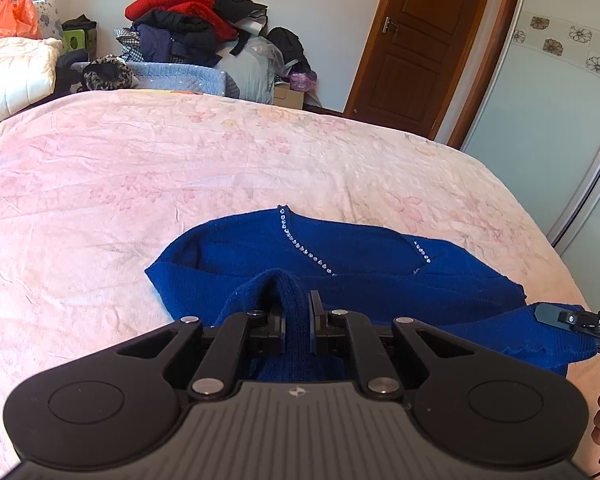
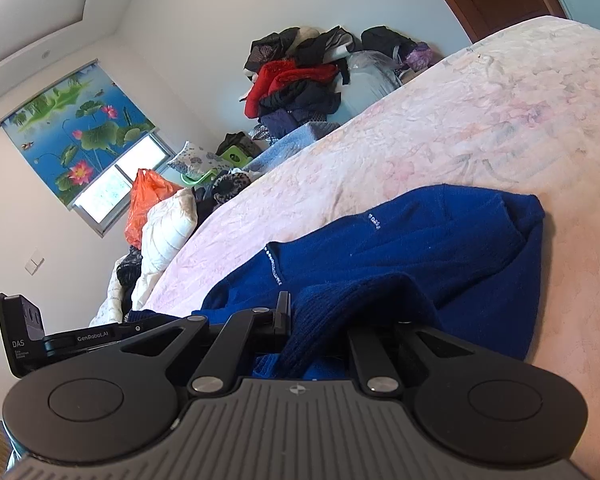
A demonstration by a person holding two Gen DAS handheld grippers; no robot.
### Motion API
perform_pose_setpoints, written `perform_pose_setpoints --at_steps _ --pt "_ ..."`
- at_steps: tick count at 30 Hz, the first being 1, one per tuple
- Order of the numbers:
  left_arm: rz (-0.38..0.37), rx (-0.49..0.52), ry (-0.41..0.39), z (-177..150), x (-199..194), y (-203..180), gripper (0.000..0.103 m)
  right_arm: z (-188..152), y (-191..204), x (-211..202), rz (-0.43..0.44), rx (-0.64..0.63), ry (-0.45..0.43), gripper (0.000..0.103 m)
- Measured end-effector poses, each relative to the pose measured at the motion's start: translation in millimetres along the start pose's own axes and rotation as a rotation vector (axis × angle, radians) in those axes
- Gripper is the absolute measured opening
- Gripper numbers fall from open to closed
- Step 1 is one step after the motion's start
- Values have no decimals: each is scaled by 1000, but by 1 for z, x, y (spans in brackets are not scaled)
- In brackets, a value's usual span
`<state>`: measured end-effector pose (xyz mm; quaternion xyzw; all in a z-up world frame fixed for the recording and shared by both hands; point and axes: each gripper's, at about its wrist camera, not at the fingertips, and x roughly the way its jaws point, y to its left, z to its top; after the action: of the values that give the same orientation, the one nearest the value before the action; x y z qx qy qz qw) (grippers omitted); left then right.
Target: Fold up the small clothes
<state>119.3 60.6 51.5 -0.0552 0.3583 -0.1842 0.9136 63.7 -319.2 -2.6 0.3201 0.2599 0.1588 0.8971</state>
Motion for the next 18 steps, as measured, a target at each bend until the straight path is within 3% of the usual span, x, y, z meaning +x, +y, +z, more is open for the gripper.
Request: perform_pose_setpoints --at_steps 7,18 --pt "-61 -118 15 20 14 17 9 13 -5 12 0 34 -9 12" --pt "-12 -127 32 30 50 19 9 29 -27 42 -2 113 6 12"
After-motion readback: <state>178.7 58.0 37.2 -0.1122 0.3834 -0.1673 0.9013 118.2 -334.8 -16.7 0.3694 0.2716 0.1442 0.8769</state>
